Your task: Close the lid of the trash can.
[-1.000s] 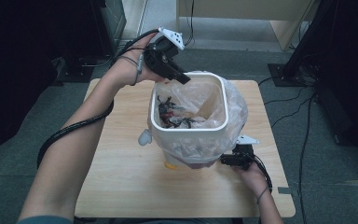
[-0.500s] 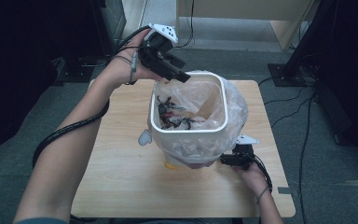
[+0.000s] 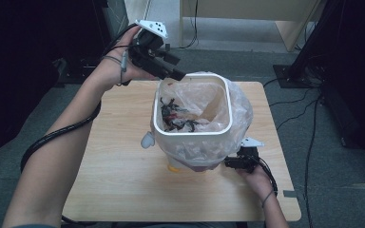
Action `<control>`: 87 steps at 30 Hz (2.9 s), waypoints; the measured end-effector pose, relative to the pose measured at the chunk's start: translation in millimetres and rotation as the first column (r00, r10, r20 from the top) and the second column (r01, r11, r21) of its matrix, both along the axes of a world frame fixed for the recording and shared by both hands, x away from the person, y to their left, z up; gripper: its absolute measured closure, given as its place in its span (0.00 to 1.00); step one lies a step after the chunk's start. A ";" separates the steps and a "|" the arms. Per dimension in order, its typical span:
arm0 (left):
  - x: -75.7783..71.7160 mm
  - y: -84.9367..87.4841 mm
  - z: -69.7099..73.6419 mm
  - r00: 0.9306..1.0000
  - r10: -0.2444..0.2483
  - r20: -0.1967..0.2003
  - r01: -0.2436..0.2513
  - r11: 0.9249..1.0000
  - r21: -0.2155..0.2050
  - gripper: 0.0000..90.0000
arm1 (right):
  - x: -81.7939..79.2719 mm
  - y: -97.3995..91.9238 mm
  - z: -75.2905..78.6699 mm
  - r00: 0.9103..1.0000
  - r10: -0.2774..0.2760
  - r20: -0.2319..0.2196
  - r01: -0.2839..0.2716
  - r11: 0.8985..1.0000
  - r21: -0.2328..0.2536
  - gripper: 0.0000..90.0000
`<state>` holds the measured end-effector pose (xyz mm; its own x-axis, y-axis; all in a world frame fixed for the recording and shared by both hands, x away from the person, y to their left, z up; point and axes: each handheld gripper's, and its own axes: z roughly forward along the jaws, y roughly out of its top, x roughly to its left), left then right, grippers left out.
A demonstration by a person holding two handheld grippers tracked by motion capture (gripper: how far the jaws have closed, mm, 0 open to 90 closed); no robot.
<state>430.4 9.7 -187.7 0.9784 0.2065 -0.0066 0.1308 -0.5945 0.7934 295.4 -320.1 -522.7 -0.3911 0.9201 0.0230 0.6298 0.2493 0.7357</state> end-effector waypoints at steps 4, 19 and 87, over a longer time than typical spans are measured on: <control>-0.2 7.1 0.0 1.000 0.011 0.000 -0.011 1.000 -0.007 0.40 | -0.1 0.1 0.0 1.000 -0.001 0.000 0.001 1.000 0.000 0.17; 1.2 41.1 -5.7 0.999 0.043 0.000 -0.043 0.998 -0.041 0.39 | -0.1 0.1 0.0 1.000 0.000 0.000 0.000 1.000 0.000 0.17; -0.7 116.9 -162.1 0.976 0.215 -0.026 -0.216 0.975 -0.057 0.31 | -0.5 0.3 0.1 1.000 0.000 0.000 0.000 1.000 0.000 0.17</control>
<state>429.7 126.5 -349.8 0.9106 0.4110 -0.0436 0.2663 -0.5028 0.8224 294.8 -319.8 -522.6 -0.3911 0.9201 0.0234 0.6300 0.2491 0.7355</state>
